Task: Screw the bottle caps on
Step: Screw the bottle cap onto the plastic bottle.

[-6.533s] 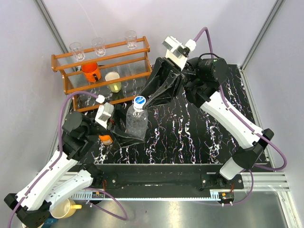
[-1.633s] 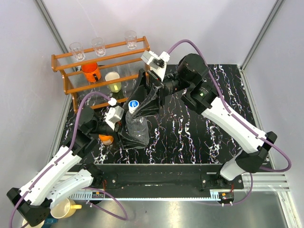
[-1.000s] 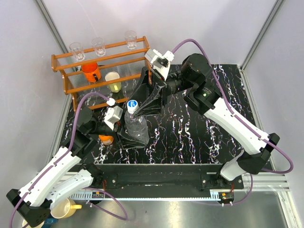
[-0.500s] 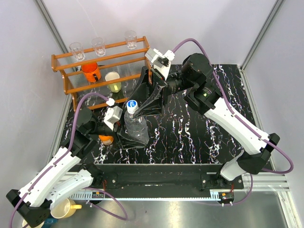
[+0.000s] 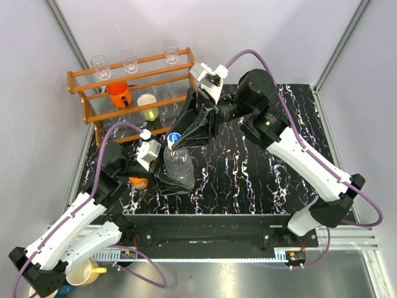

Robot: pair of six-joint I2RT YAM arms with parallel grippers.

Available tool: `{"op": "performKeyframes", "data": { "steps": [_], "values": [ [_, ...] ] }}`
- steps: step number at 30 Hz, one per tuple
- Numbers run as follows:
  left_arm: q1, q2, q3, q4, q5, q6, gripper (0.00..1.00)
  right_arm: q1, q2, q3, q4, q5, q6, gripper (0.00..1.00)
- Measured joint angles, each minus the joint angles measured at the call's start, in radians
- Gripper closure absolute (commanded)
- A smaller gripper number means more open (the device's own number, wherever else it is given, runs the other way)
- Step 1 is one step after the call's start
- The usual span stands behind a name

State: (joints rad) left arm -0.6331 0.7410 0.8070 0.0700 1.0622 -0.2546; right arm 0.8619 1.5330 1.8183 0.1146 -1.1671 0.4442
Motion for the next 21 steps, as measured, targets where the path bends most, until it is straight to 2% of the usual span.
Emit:
{"op": "performKeyframes", "data": {
  "steps": [10, 13, 16, 21],
  "values": [
    [0.001, -0.003, 0.0, -0.014, -0.018, 0.026, 1.0, -0.001, 0.002, 0.001, -0.012, 0.007, -0.027, 0.76],
    [0.009, -0.012, 0.0, -0.051, -0.065, 0.055, 1.0, -0.004, -0.003, 0.007, -0.085, 0.045, -0.095, 0.83],
    [0.022, -0.019, 0.0, -0.098, -0.144, 0.083, 1.0, -0.008, -0.014, 0.021, -0.211, 0.131, -0.203, 0.9],
    [0.032, -0.019, 0.0, -0.163, -0.291, 0.108, 1.0, -0.011, -0.044, 0.01, -0.35, 0.333, -0.323, 0.97]
  ]
}}
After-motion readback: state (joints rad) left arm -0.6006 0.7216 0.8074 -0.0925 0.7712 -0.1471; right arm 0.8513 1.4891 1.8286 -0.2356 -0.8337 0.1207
